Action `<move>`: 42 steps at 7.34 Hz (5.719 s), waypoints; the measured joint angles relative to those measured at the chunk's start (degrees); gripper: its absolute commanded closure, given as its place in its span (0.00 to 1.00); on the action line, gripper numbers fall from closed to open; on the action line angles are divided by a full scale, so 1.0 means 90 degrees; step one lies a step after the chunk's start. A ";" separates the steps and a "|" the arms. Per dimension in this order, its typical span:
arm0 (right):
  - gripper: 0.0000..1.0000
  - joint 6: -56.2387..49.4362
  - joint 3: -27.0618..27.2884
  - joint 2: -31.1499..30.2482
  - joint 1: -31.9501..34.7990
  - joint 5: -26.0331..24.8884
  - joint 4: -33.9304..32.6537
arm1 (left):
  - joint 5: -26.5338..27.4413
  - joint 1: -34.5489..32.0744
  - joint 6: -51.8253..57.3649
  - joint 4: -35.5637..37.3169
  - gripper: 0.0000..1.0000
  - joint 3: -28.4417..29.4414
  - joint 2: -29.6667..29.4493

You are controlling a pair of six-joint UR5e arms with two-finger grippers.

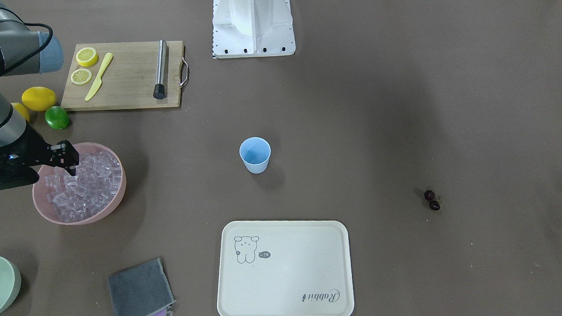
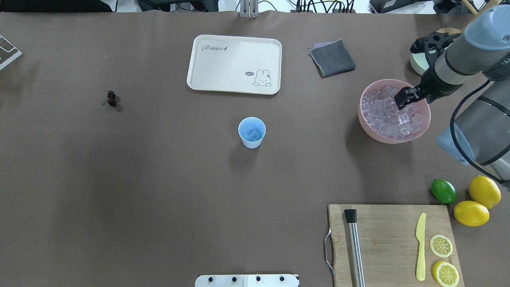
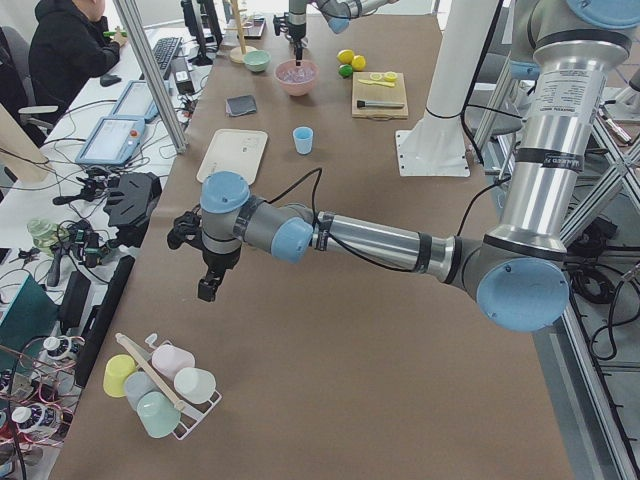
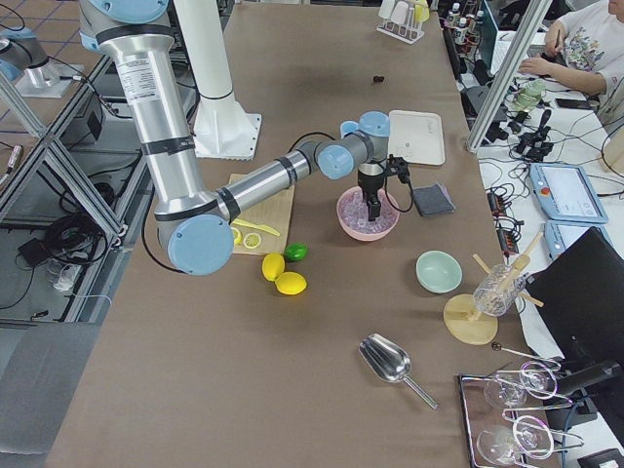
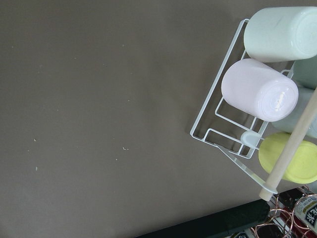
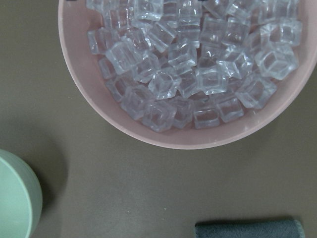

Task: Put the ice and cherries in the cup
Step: 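Move the right gripper back over the ice bowl, then lower the right gripper into the bowl and grasp another ice cube, then carry the second ice cube with the right gripper over the cup, then open the right gripper to drop the ice cube into the cup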

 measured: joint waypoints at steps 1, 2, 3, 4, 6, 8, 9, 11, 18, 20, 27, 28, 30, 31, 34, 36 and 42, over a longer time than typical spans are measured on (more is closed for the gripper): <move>0.16 -0.0016 -0.0072 0.0000 -0.0079 -0.0026 0.0048 | 0.0001 0.0003 -0.0001 0.0001 0.02 0.0004 0.0000; 0.16 -0.0027 -0.0101 -0.0020 -0.0140 -0.0043 0.0068 | 0.0001 0.0003 -0.0001 0.0001 0.02 0.0005 -0.0001; 0.16 -0.0031 -0.0107 -0.0041 -0.0196 -0.0055 0.0075 | 0.0001 0.0003 -0.0003 0.0001 0.02 0.0004 -0.0001; 0.21 -0.0028 -0.0115 -0.0039 -0.0260 -0.0061 0.0076 | 0.0001 0.0003 -0.0005 0.0001 0.02 0.0007 -0.0001; 0.26 -0.0031 -0.0135 -0.0030 -0.0338 -0.0060 0.0072 | 0.0001 0.0007 0.0004 -0.0001 0.02 0.0025 0.0009; 0.27 -0.0049 -0.0162 -0.0014 -0.0379 -0.0060 0.0078 | 0.0001 0.0007 0.0008 -0.0003 0.02 0.0037 0.0017; 0.27 -0.0069 -0.0176 -0.0028 -0.0390 -0.0060 0.0079 | 0.0001 0.0006 0.0008 -0.0006 0.02 0.0058 0.0018; 0.27 -0.0129 -0.0228 -0.0031 -0.0399 -0.0080 0.0079 | 0.0001 0.0012 0.0013 -0.0009 0.02 0.0073 0.0019; 0.62 -0.0160 -0.0357 -0.0022 -0.0432 -0.0244 0.0079 | 0.0001 0.0013 0.0011 -0.0009 0.02 0.0057 0.0052; 0.76 -0.0155 -0.0363 -0.0046 -0.0435 -0.0277 0.0079 | 0.0001 0.0013 0.0017 -0.0022 0.02 0.0064 0.0072; 1.00 -0.0006 0.0377 0.0383 -0.0005 0.0246 -0.0491 | 0.0001 0.0022 0.0003 -0.0272 0.02 0.0111 0.0172; 1.00 0.0444 0.0434 0.0891 -0.0187 0.0252 -0.0908 | 0.0001 0.0022 -0.0002 -0.0274 0.02 0.0079 0.0172; 1.00 0.1842 0.0273 0.2097 -0.0959 -0.0054 -0.1341 | 0.0001 0.0015 -0.0054 -0.0279 0.02 -0.0008 0.0166; 1.00 0.2473 0.0082 0.2613 -0.1390 -0.0351 -0.1398 | 0.0001 0.0014 -0.0097 -0.0277 0.02 -0.0034 0.0151; 1.00 0.3359 -0.0727 0.3565 -0.2285 -0.1214 -0.1390 | 0.0008 0.0013 -0.0141 -0.0275 0.02 -0.0092 0.0086; 1.00 0.3614 -0.1028 0.3737 -0.2565 -0.1629 -0.1261 | 0.0002 0.0013 -0.0228 -0.0281 0.02 -0.0161 0.0079; 0.02 0.3782 -0.1585 0.3908 -0.2710 -0.1869 -0.0491 | 0.0001 0.0021 -0.0278 -0.0503 0.02 -0.0171 0.0130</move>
